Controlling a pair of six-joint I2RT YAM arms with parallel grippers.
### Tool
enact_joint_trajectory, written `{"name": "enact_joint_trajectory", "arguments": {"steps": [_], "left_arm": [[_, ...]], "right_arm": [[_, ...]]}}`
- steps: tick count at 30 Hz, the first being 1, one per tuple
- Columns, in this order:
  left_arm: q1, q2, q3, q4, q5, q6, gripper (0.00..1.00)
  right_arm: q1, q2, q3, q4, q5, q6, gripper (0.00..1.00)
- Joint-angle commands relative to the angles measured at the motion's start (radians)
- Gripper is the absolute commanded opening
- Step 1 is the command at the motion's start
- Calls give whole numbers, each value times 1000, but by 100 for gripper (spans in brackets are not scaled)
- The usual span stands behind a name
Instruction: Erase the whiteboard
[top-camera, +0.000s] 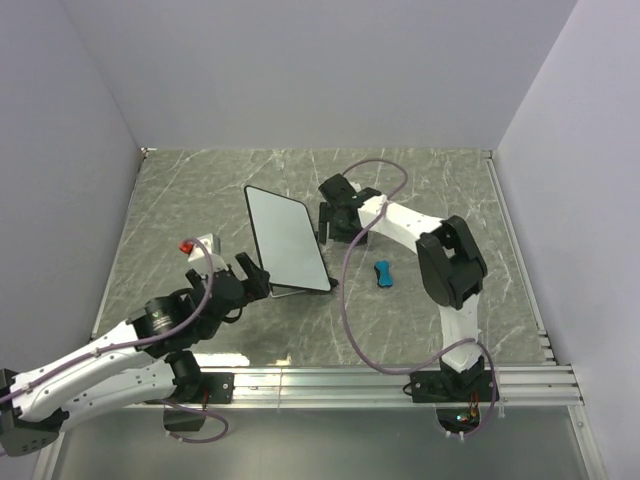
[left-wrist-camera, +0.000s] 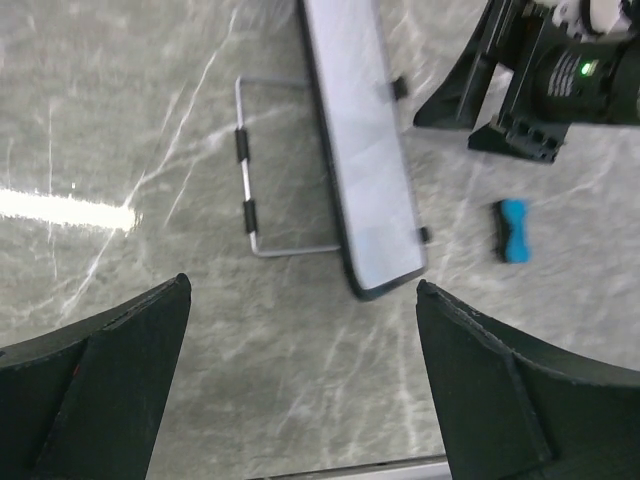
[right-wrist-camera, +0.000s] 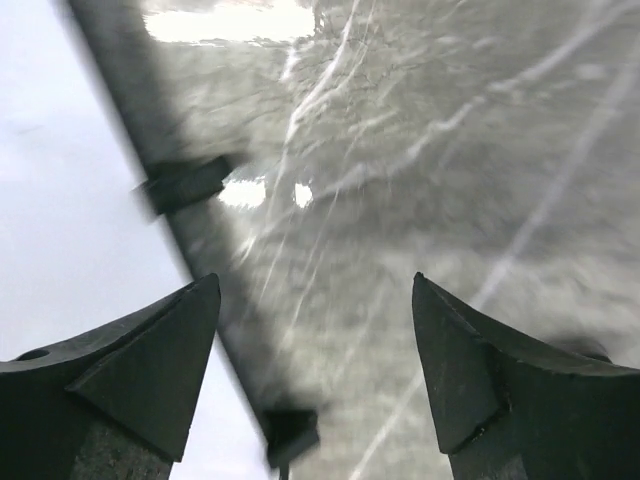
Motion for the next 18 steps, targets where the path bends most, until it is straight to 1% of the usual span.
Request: {"name": "enact_joint_trajectory", "arguments": {"steps": [1,3,4,6,7,9,10,11,12,13,14,15,17,18], "left_arm": [[-6,-14,122,-59,-52,37,99],[-4,4,181,-95,-59,57,99],[-6,12,200,-107,-69,61,99],[-4,27,248,-133,-76,70,99],[-4,29,261,-131,-76,77,99],[-4,38,303,-131,-75,96,99],[-4,42,317,-133,-76,97,99],[-3,47,330,-133,-78,99,99],[-3,56,355,-128,-76,102,99],[-3,62,366,-121,-73,111,99],[-3,72,392,-116,-61,132,100],[-3,94,406,-115,-52,142,99],[1,127,459,-119,-34,180,99],[1,168,482,-131,-30,180,100]], "right_arm": [[0,-179,6,-36,55,-11,84],[2,-237,-34,-52,52,-8,86],[2,-300,-54,-53,50,1,87],[2,-371,-123,-53,26,17,89],[3,-441,-147,-50,7,24,91],[5,-519,-231,-14,-52,30,92],[7,-600,-262,11,-148,26,92],[10,-642,-325,37,-206,24,92],[22,-685,-353,89,-252,24,92],[32,-767,-395,107,-311,26,92],[45,-808,-413,137,-336,26,92],[66,-884,-437,146,-346,30,93],[85,-950,-451,154,-379,35,93],[89,-980,-460,155,-384,43,94]]}}
